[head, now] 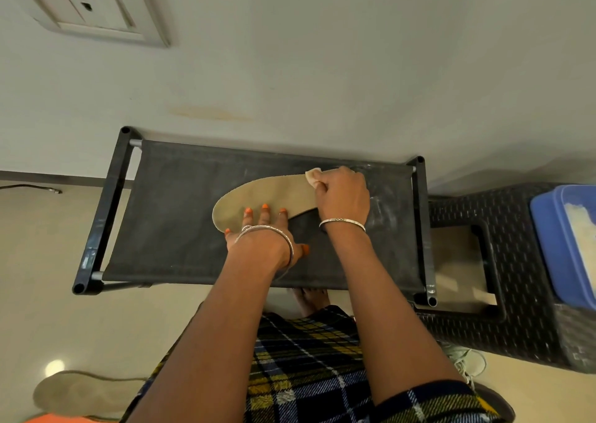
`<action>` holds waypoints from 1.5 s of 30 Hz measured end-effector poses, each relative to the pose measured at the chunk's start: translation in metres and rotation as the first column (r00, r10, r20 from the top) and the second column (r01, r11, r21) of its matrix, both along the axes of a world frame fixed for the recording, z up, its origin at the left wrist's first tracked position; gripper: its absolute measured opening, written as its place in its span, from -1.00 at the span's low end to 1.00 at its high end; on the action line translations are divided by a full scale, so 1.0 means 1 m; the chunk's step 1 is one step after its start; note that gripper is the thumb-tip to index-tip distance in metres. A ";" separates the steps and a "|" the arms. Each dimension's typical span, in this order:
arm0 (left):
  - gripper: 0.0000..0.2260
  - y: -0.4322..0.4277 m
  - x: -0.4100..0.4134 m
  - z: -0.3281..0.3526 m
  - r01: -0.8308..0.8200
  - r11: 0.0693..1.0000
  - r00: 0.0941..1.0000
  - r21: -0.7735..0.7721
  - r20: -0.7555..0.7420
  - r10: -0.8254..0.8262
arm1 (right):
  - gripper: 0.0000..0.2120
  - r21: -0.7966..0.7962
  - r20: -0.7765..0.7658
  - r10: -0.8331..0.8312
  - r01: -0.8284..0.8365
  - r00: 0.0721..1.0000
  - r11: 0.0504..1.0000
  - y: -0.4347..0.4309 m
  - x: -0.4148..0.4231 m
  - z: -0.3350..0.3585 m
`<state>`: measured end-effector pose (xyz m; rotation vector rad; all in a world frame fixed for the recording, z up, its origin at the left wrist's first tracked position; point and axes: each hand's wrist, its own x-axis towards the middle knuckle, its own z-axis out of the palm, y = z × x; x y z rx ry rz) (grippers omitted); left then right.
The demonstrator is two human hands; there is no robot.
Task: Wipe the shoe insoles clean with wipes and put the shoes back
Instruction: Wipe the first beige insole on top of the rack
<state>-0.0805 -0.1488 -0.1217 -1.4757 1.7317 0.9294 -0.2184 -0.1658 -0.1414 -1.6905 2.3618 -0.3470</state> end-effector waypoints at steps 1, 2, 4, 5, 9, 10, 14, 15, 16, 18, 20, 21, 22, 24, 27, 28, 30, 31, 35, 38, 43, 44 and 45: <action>-0.22 0.000 -0.001 0.000 -0.003 1.000 1.000 -0.002 0.000 0.003 | -0.78 0.006 -0.028 0.025 -0.025 0.999 1.000 0.000 0.002 0.000; -0.22 0.000 -0.001 -0.001 -0.008 1.000 1.000 -0.005 -0.003 0.008 | -0.76 0.024 -0.046 0.088 -0.087 0.995 0.996 -0.001 0.008 -0.001; -0.22 0.002 -0.002 -0.001 -0.022 1.000 1.000 -0.017 -0.014 0.022 | -0.74 0.059 0.004 0.236 -0.236 0.972 0.970 -0.001 0.019 -0.003; -0.22 0.003 -0.003 -0.001 -0.026 0.999 1.000 -0.024 -0.018 0.026 | -0.75 0.080 0.037 0.290 -0.292 0.956 0.953 0.000 0.022 -0.004; -0.21 0.003 -0.004 0.001 -0.022 0.999 1.000 -0.024 -0.015 0.021 | -0.80 0.031 0.074 0.151 -0.153 0.986 0.988 0.002 0.009 0.004; -0.22 0.002 -0.005 0.002 -0.018 1.000 1.000 -0.024 -0.007 0.018 | -0.81 0.020 0.055 0.066 -0.067 0.996 0.998 0.003 0.001 0.006; -0.23 0.003 -0.007 0.001 -0.015 1.000 1.000 -0.025 -0.005 0.015 | -0.75 0.058 0.009 -0.010 0.010 1.000 0.998 0.003 -0.002 0.004; -0.23 0.003 -0.007 0.000 -0.021 0.999 1.000 -0.025 -0.015 0.021 | -0.76 0.074 0.061 0.063 -0.068 0.996 0.995 0.003 0.005 0.003; -0.23 0.004 -0.007 -0.002 -0.026 0.999 0.999 -0.027 -0.027 0.025 | -0.76 0.096 0.114 0.152 -0.163 0.982 0.982 0.003 0.012 0.002; -0.22 0.005 -0.007 -0.004 -0.031 0.999 0.998 -0.024 -0.046 0.030 | -0.77 0.147 0.157 0.261 -0.284 0.953 0.948 0.005 0.016 0.003; -0.22 0.004 -0.007 -0.004 -0.033 0.999 0.999 -0.016 -0.041 0.033 | -0.78 0.162 0.152 0.194 -0.218 0.969 0.962 0.004 0.006 0.008; -0.22 0.004 -0.007 -0.003 -0.028 1.000 0.999 -0.013 -0.036 0.027 | -0.80 0.152 0.124 0.120 -0.139 0.985 0.979 0.004 -0.004 0.009; -0.22 0.003 -0.008 -0.002 -0.022 1.000 0.999 -0.009 -0.033 0.022 | -0.80 0.144 0.078 0.041 -0.052 0.996 0.988 0.004 -0.013 0.009; -0.21 0.002 -0.009 -0.001 -0.016 1.000 0.999 -0.004 -0.037 0.016 | -0.80 0.129 0.024 -0.072 0.068 0.997 0.989 0.004 -0.025 0.007; -0.23 0.003 -0.011 -0.001 -0.021 1.000 0.998 0.002 -0.052 0.021 | -0.80 0.126 0.046 -0.020 0.014 0.999 0.992 0.004 -0.011 0.006; -0.23 0.003 -0.012 -0.001 -0.021 1.000 0.998 0.004 -0.060 0.021 | -0.80 0.152 0.077 0.038 -0.050 0.996 0.987 0.005 -0.004 0.006; -0.24 0.004 -0.014 -0.002 -0.012 1.000 0.997 0.008 -0.071 0.013 | -0.81 0.185 0.137 0.128 -0.152 0.982 0.971 0.007 0.003 0.009; -0.24 0.004 -0.015 -0.002 -0.007 1.000 0.997 0.010 -0.070 0.008 | -0.82 0.192 0.137 0.124 -0.150 0.983 0.970 0.007 0.000 0.011; -0.24 0.003 -0.016 -0.001 0.003 1.000 0.999 0.015 -0.055 -0.002 | -0.87 0.154 0.054 -0.115 0.105 0.992 0.982 0.007 -0.027 0.014; -0.24 0.003 -0.017 -0.002 0.002 1.000 0.998 0.013 -0.056 -0.001 | -0.87 0.106 0.030 -0.173 0.169 0.984 0.980 0.008 -0.027 0.014; -0.24 0.005 -0.018 -0.004 -0.012 1.000 0.998 0.006 -0.059 0.012 | -0.86 0.208 0.193 0.055 -0.095 0.980 0.974 0.007 -0.004 0.013; -0.23 0.005 -0.018 -0.004 -0.012 1.000 0.998 0.008 -0.059 0.013 | -0.87 0.216 0.201 0.062 -0.106 0.978 0.971 0.007 -0.006 0.012; -0.23 0.004 -0.019 -0.003 -0.012 1.000 0.998 0.010 -0.058 0.012 | -0.88 0.210 0.188 0.028 -0.068 0.982 0.975 0.006 -0.011 0.012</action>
